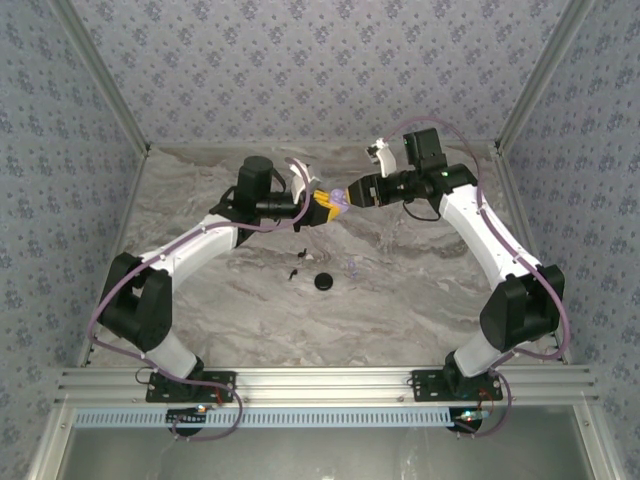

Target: Insert wireless bluetooth earbuds into charging case

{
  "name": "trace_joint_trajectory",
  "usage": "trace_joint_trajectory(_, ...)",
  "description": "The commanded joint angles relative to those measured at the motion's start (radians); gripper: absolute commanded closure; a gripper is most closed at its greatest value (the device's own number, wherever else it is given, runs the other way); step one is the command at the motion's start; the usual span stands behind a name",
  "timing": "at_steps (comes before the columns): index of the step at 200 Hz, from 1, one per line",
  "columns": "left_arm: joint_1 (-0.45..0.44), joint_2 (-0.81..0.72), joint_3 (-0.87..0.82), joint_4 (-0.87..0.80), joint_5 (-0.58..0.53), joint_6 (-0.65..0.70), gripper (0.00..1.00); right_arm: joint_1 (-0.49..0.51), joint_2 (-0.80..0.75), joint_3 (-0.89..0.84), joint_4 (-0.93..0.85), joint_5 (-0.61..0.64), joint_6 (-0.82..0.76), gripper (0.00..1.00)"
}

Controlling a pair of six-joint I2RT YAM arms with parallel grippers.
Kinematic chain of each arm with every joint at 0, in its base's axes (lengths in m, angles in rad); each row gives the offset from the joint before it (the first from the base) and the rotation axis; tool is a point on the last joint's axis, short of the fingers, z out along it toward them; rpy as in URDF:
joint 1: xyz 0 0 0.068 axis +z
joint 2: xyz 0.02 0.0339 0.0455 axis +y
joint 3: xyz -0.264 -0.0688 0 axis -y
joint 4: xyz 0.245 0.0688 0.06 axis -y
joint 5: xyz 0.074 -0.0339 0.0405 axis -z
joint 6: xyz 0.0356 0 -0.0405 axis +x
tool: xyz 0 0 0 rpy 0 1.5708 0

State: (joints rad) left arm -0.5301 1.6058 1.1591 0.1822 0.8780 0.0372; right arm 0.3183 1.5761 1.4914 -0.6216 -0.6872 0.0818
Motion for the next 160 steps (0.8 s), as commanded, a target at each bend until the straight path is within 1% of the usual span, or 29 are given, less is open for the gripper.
trace_joint_trajectory(1,-0.005,-0.044,0.015,0.013,0.032,0.018,0.80,-0.004,-0.003,0.029,0.002,0.020,0.013,0.46)
trace_joint_trajectory(15,-0.005,-0.043,0.012,0.021,0.026,0.010,0.79,-0.004,-0.006,0.029,0.000,0.023,0.013,0.46)
trace_joint_trajectory(38,-0.003,-0.040,0.003,0.028,-0.039,-0.007,0.79,-0.005,-0.023,0.023,0.002,0.028,0.013,0.45)
trace_joint_trajectory(64,0.011,-0.039,-0.024,0.067,-0.074,-0.052,0.79,-0.021,-0.047,-0.009,0.005,0.046,0.010,0.44)
trace_joint_trajectory(89,0.021,-0.055,-0.067,0.104,-0.091,-0.078,0.79,-0.049,-0.066,-0.061,-0.003,0.065,0.012,0.44)
trace_joint_trajectory(124,0.022,-0.100,-0.138,0.149,-0.101,-0.099,0.79,-0.064,-0.064,-0.128,-0.058,0.135,-0.009,0.44)
trace_joint_trajectory(160,0.016,-0.150,-0.200,0.157,-0.122,-0.111,0.79,-0.048,-0.039,-0.211,-0.063,0.133,-0.010,0.47)
